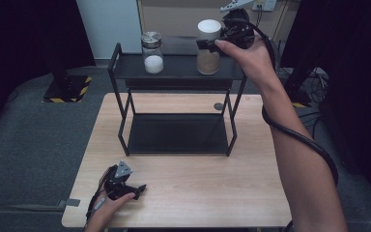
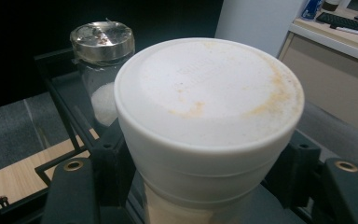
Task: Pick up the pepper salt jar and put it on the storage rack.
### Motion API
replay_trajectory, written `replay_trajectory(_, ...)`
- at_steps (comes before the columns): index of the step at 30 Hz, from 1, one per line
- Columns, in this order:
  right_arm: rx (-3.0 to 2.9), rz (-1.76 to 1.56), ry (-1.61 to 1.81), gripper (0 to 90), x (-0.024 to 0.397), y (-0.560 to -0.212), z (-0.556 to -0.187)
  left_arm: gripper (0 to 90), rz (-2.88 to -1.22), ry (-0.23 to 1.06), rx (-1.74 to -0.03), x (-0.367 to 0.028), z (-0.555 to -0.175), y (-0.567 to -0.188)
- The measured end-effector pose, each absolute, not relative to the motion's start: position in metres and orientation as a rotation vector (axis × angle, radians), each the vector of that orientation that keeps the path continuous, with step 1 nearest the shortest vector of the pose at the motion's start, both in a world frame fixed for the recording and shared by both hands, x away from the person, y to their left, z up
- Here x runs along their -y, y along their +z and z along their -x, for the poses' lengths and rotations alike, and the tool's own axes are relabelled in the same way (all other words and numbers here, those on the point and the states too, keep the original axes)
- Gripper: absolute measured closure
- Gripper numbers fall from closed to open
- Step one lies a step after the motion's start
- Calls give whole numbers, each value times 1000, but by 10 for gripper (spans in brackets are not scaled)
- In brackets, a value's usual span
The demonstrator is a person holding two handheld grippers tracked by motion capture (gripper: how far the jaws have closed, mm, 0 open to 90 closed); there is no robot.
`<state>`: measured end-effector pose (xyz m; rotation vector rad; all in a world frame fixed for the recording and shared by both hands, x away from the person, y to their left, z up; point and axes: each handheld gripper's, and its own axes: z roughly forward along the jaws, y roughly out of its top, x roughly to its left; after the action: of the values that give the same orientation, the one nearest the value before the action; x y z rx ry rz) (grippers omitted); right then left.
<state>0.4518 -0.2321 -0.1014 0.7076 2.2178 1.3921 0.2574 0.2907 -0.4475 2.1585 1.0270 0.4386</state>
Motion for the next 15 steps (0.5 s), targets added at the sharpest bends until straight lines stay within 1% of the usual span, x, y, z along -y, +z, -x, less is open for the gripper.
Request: replay_trajectory(15,-2215,-758,1422,350,233,-111,-464,0,-2159,439,-1027,-291,-257,-448)
